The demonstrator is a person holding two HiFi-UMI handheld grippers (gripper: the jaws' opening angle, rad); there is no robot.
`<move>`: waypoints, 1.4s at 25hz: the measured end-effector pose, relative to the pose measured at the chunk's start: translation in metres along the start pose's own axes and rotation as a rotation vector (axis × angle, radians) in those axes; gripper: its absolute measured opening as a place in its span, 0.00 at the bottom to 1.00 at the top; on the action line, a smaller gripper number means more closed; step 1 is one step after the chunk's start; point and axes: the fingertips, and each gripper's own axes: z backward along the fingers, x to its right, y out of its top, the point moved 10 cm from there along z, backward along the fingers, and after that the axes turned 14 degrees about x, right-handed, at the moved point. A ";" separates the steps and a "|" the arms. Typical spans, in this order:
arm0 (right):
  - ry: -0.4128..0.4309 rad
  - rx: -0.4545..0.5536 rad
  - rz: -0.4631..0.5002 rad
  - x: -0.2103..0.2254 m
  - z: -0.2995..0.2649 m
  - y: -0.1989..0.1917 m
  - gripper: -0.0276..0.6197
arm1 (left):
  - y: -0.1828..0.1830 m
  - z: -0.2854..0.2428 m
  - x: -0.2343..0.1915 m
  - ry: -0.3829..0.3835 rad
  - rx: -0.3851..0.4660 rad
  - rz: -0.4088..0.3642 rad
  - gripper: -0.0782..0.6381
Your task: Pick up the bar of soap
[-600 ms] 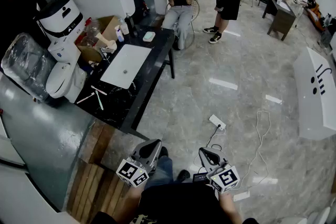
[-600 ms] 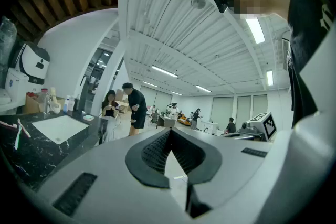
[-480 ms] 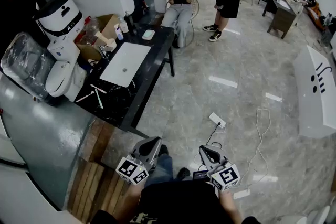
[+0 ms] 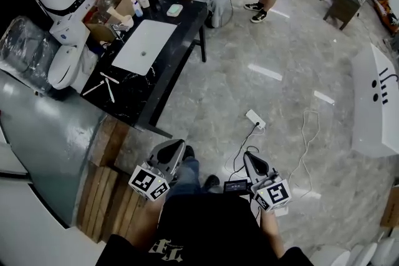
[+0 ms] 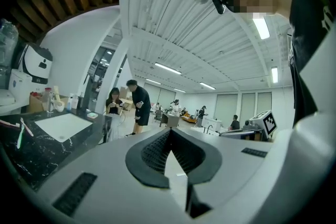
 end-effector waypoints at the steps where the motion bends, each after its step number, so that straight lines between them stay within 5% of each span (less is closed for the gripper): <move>1: -0.001 -0.005 0.000 0.006 -0.003 -0.001 0.05 | -0.001 -0.001 -0.003 0.011 -0.002 0.000 0.12; 10: 0.024 -0.050 0.012 0.052 -0.074 -0.010 0.05 | -0.022 -0.036 -0.062 0.068 -0.029 0.032 0.12; 25: 0.090 -0.150 0.103 0.161 -0.312 0.004 0.06 | -0.007 -0.217 -0.266 -0.002 -0.031 0.039 0.12; 35: 0.088 -0.173 0.052 0.223 -0.407 -0.016 0.06 | -0.004 -0.293 -0.347 0.022 -0.093 0.019 0.12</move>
